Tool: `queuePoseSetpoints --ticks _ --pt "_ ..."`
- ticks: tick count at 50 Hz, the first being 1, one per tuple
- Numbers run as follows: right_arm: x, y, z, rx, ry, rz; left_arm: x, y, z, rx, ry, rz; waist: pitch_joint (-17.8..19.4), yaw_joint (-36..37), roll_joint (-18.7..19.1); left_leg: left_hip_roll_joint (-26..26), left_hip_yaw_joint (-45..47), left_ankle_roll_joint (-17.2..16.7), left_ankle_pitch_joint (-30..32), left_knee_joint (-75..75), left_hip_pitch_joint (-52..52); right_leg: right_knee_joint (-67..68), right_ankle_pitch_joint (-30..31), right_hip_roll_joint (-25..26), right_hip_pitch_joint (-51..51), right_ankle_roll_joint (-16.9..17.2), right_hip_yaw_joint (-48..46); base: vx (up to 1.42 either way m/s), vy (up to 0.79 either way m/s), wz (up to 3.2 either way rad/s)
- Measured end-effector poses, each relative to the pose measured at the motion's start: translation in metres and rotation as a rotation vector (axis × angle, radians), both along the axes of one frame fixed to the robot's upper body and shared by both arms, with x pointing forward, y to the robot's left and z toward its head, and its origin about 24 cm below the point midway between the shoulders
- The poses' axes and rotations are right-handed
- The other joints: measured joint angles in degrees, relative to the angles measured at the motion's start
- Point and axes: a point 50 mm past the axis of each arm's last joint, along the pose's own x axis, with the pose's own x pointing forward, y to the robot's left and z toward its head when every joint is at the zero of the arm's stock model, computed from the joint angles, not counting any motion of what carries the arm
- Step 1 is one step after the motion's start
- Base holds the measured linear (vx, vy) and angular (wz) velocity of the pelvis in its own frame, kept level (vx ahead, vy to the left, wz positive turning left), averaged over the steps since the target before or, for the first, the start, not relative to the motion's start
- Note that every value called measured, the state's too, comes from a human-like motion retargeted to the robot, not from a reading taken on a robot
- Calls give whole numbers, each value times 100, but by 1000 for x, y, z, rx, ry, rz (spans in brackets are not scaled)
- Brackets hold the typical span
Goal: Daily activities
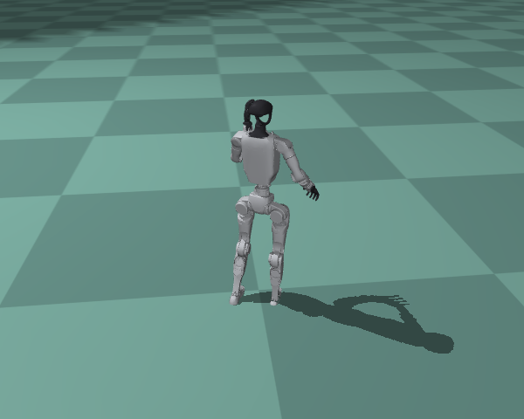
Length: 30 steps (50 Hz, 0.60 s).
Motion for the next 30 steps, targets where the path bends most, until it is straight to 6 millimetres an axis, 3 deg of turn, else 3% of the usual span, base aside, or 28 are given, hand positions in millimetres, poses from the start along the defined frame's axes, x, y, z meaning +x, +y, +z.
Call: queuePoseSetpoints --ticks 5,10,25,30 --pt "-19 -2 -26 8 129 -91 -3 1 7 33 -20 30 19 -38 85 72 -57 -20 -73 181 -66 1 13 56 32 -26 2 0 0 0" --pt "-27 -1 -38 15 198 -144 -3 4 11 54 -19 63 22 -72 185 132 -99 -25 -127 336 -137 12 20 106 37 -49 22 0 0 0" --pt "-36 -6 -52 -16 282 -212 -6 11 20 122 -33 137 4 -44 513 284 -258 -56 -290 723 -413 501 -212 283 -230 -130 9 0 0 0" --pt "-36 -6 -55 -18 295 -239 2 12 12 136 38 129 45 -49 616 324 -326 -69 -341 855 -509 792 -360 345 -371 -152 -29 0 0 0"
